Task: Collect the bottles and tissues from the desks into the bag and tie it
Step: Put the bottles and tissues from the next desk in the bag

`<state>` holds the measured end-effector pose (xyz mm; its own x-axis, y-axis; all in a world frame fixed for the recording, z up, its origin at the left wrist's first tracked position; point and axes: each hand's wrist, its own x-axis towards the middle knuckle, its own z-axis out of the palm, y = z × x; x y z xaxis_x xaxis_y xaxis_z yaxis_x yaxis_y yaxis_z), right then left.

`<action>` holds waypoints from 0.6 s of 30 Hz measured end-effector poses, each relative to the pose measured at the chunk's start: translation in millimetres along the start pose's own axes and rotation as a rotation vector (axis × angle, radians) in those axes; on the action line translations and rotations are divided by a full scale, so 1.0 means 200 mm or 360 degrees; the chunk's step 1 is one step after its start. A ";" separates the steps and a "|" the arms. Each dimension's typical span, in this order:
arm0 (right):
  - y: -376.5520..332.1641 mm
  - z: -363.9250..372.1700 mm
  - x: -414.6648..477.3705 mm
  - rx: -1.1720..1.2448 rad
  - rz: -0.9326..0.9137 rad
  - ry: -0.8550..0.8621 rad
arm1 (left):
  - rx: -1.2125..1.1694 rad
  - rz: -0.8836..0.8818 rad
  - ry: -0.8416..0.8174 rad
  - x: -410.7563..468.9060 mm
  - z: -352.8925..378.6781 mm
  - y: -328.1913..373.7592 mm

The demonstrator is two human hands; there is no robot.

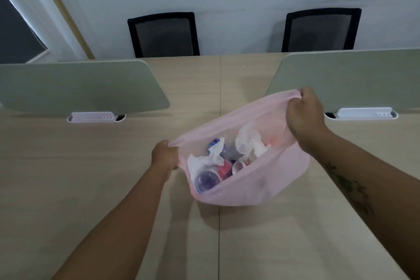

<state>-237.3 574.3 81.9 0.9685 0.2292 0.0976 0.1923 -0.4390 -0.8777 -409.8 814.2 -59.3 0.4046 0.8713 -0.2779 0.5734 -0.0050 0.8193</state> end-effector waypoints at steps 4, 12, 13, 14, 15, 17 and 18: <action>-0.09 -0.03 0.11 -0.0604 -0.0334 -0.0200 | 0.0110 0.0321 0.0019 0.01 -0.28 0.34; -0.43 0.21 0.04 -0.0615 -0.0589 -0.0193 | 0.0392 0.0530 0.0378 0.12 -0.86 0.40; -0.47 0.27 0.02 -0.0566 -0.0599 -0.0203 | 0.0345 0.0520 0.0412 0.12 -0.92 0.37; -0.50 0.33 0.00 -0.0525 -0.0606 -0.0224 | 0.0303 0.0508 0.0432 0.12 -0.98 0.33; -0.54 0.39 -0.02 -0.0484 -0.0594 -0.0249 | 0.0277 0.0490 0.0446 0.12 -1.04 0.28; -0.61 0.53 -0.08 -0.0374 -0.0552 -0.0320 | 0.0256 0.0426 0.0474 0.10 -1.16 0.17; -0.64 0.60 -0.12 -0.0310 -0.0532 -0.0372 | 0.0200 0.0352 0.0466 0.07 -1.22 0.10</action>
<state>-303.3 728.6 136.1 0.7907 0.5664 0.2324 0.5363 -0.4577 -0.7091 -565.6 946.6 75.7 0.3183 0.9455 0.0685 0.5851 -0.2528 0.7706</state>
